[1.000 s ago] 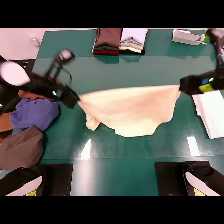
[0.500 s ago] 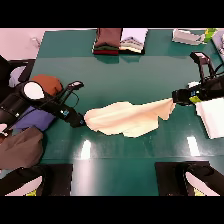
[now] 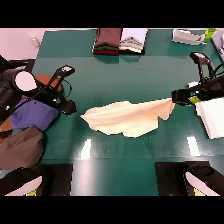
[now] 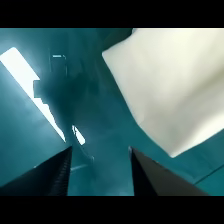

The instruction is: Fold the shirts.

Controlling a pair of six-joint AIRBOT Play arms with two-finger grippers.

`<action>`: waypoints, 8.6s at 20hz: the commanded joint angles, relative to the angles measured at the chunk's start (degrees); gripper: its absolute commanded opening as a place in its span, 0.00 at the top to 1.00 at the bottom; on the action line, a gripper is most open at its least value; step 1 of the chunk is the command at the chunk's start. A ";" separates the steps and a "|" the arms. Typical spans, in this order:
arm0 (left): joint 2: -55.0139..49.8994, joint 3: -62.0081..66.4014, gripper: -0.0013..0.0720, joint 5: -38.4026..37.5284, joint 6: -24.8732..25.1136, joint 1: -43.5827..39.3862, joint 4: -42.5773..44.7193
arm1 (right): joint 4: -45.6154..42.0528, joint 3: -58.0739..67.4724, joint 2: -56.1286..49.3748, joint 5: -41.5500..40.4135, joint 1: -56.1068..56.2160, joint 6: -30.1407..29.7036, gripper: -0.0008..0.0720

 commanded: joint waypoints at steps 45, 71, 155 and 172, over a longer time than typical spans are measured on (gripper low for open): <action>16.57 40.83 0.95 23.19 -3.06 8.68 -2.75 | 0.02 54.38 0.04 3.61 -9.46 -4.11 0.97; -27.39 25.40 0.55 16.72 -5.31 8.68 2.34 | 6.16 50.47 -48.85 -0.04 -7.45 -7.10 0.64; -4.74 38.66 0.95 0.13 -18.14 -2.80 23.87 | 0.50 32.83 -9.03 3.39 -21.22 -9.25 0.97; -31.34 32.30 0.95 3.67 -8.83 8.33 9.51 | 1.92 25.64 -35.17 -3.76 -21.14 -12.04 0.97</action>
